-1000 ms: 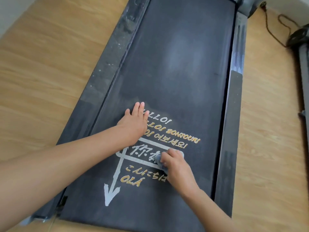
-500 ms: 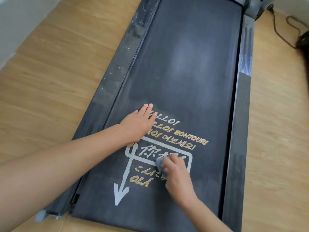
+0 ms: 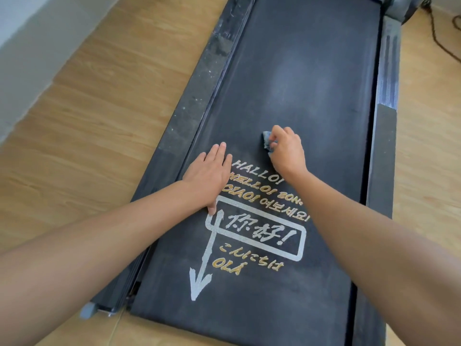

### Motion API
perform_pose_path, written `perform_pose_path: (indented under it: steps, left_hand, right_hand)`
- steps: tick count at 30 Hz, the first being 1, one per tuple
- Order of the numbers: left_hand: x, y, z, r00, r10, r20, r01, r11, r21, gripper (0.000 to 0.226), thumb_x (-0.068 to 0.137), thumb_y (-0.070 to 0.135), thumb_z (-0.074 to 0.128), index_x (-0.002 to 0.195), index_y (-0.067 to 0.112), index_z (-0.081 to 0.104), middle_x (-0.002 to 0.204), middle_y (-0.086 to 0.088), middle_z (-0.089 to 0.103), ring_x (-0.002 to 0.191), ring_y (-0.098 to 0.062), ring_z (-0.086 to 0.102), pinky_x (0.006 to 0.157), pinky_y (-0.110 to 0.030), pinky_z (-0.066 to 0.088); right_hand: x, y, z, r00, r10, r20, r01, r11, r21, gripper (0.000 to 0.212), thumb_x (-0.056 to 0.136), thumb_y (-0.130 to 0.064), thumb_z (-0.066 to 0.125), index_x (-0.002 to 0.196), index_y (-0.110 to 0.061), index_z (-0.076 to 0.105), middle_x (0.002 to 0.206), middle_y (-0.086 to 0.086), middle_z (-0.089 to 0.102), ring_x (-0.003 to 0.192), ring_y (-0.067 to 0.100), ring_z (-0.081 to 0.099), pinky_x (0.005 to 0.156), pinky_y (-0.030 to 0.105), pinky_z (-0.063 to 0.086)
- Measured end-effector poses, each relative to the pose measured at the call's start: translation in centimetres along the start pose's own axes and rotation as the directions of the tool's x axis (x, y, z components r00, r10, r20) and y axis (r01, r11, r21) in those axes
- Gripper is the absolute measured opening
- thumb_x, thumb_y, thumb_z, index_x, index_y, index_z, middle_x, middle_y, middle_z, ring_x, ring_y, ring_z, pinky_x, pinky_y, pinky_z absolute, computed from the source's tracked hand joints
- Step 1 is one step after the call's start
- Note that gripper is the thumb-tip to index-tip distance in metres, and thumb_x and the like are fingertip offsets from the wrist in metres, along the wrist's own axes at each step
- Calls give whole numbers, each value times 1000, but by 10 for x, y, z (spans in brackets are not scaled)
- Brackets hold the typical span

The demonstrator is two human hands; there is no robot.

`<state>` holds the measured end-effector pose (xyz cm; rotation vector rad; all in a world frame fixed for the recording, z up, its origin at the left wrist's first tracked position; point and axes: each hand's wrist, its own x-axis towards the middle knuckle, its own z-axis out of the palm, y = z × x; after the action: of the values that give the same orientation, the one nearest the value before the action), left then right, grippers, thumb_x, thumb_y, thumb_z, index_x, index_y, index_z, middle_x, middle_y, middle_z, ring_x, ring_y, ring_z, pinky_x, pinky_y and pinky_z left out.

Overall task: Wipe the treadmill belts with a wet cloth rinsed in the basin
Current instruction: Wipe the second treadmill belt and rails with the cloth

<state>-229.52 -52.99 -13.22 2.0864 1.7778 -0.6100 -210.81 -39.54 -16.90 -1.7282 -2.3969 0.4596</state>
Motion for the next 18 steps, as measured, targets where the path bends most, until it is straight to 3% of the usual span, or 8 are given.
perform_pose_path:
  steps: [4, 7, 9, 13, 18]
  left_hand:
    - [-5, -10, 8, 998, -55, 0, 55, 995, -84, 159, 61, 63, 93, 164, 0, -9, 173, -19, -21, 163, -31, -12, 133, -44, 12]
    - [-3, -14, 12, 999, -38, 4, 39, 989, -140, 158, 63, 60, 93, 164, 0, -13, 172, -17, -25, 162, -29, -15, 133, -43, 9]
    - [-2, -12, 13, 999, -39, 12, 41, 987, -158, 159, 62, 58, 95, 164, 0, -13, 172, -17, -25, 162, -29, -15, 133, -44, 9]
    - [-2, -14, 15, 1000, -27, 5, 28, 987, -155, 158, 64, 59, 93, 164, 1, -14, 172, -16, -26, 162, -28, -16, 133, -43, 7]
    - [-4, -17, 19, 1000, -3, 3, 4, 983, -181, 157, 65, 59, 93, 164, 3, -15, 172, -12, -28, 161, -25, -20, 133, -42, 6]
  right_hand:
    - [-103, -17, 18, 999, -38, 24, 36, 997, 73, 32, 81, 13, 52, 89, -18, 54, 95, -1, 46, 89, 30, 46, 70, 42, 42]
    - [-212, -32, 28, 972, -140, 189, 122, 987, 105, 48, 73, 15, 55, 87, -29, 44, 95, -12, 41, 86, 20, 38, 69, 39, 44]
    - [-234, -31, 26, 945, -207, 252, 189, 977, 95, 50, 73, 11, 58, 87, -33, 40, 94, -15, 39, 87, 18, 38, 64, 33, 42]
    - [-163, -34, 18, 960, -176, 220, 172, 984, 38, 38, 77, 8, 57, 88, -27, 49, 95, -9, 44, 89, 21, 44, 61, 35, 38]
    - [-15, -36, 9, 996, 70, 51, -69, 998, -15, 18, 91, 0, 51, 100, -15, 53, 99, 8, 51, 91, 34, 49, 67, 38, 41]
